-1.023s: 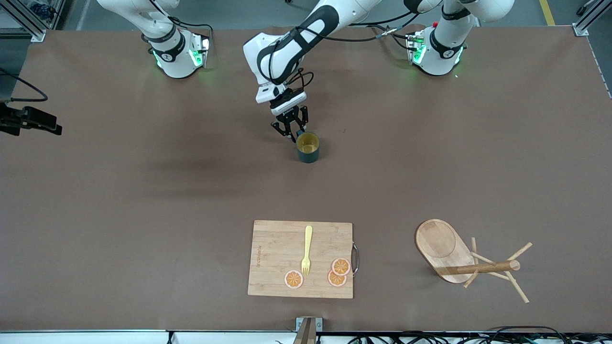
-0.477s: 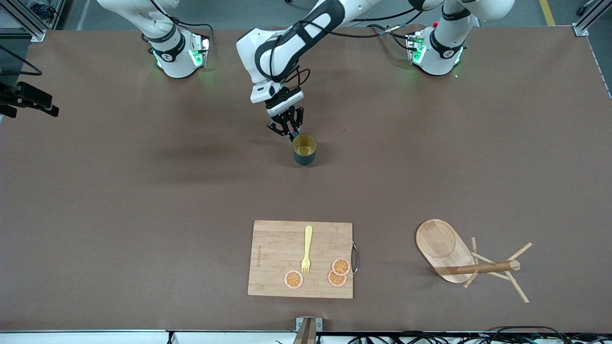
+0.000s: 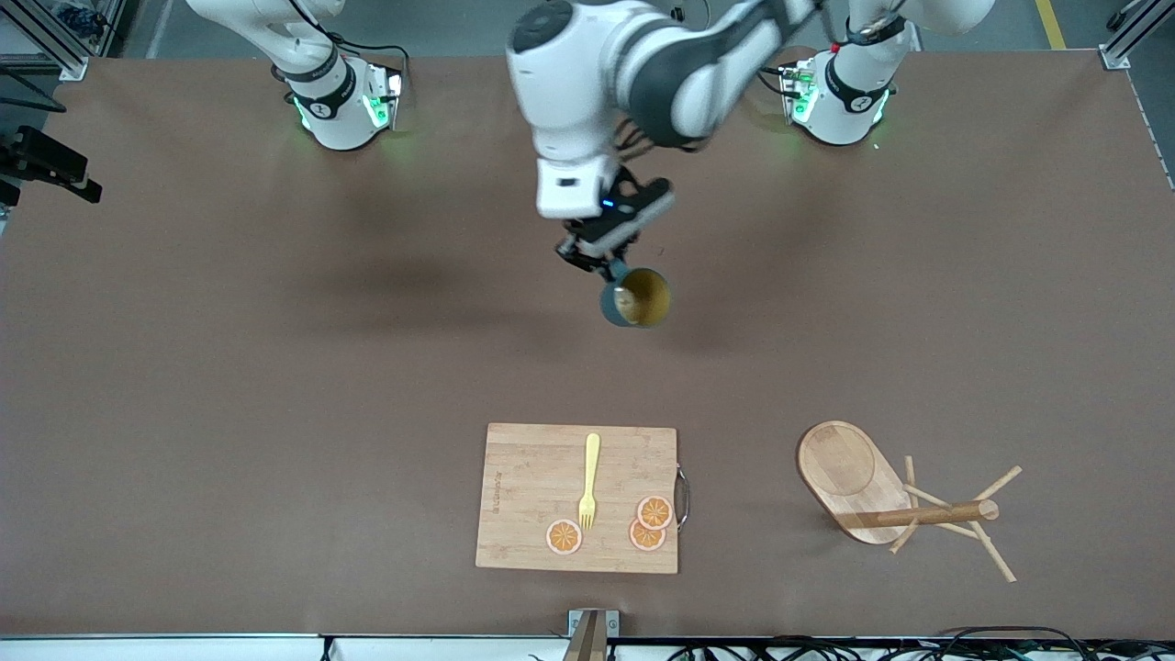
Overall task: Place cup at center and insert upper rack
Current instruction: 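Carry the mug with the left gripper to the wooden mug tree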
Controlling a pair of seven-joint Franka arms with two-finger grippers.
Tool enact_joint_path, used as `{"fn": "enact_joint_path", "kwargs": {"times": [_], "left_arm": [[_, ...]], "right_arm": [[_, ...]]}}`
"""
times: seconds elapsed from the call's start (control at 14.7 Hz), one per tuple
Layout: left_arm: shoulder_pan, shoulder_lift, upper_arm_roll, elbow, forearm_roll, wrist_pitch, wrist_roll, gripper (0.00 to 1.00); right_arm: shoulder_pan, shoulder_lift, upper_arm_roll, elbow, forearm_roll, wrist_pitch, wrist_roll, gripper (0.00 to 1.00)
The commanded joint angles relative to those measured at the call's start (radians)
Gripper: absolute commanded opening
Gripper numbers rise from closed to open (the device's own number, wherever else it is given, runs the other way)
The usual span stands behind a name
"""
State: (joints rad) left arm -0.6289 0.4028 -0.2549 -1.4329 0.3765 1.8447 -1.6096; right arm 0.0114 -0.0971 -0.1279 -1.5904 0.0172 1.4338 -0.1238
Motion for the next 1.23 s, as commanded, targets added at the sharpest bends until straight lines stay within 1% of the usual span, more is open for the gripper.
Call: {"fn": "enact_joint_path", "kwargs": {"times": [0.0, 0.2, 0.34, 0.41, 0.61, 0.75, 0.95, 1.16], "left_arm": [[0.162, -0.018, -0.011, 0.044, -0.164, 0.002, 0.164, 0.0], [0.345, -0.007, -0.011, 0.081, -0.361, 0.01, 0.35, 0.0], [0.428, 0.013, -0.009, 0.1, -0.48, 0.037, 0.465, 0.0], [0.463, 0.019, -0.009, 0.1, -0.517, 0.051, 0.497, 0.0], [0.544, 0.053, -0.009, 0.1, -0.649, 0.125, 0.539, 0.0], [0.604, 0.076, -0.009, 0.1, -0.726, 0.131, 0.606, 0.0], [0.695, 0.108, -0.007, 0.095, -0.925, 0.152, 0.669, 0.01], [0.736, 0.136, -0.009, 0.095, -0.967, 0.162, 0.704, 0.01]], "right_arm": [[-0.015, -0.038, 0.011, -0.045, 0.012, 0.016, 0.003, 1.0], [-0.01, -0.038, 0.016, -0.045, 0.006, 0.017, 0.003, 1.0], [-0.01, -0.039, 0.016, -0.045, 0.003, 0.017, 0.0, 1.0], [-0.011, -0.039, 0.016, -0.045, 0.001, 0.017, 0.0, 1.0], [-0.01, -0.041, 0.016, -0.043, 0.001, 0.016, 0.0, 1.0], [-0.01, -0.047, 0.016, -0.043, 0.001, 0.008, 0.0, 1.0], [-0.008, -0.056, 0.017, -0.042, 0.001, -0.009, 0.0, 1.0], [-0.01, -0.056, 0.017, -0.036, 0.001, -0.01, -0.002, 1.0]]}}
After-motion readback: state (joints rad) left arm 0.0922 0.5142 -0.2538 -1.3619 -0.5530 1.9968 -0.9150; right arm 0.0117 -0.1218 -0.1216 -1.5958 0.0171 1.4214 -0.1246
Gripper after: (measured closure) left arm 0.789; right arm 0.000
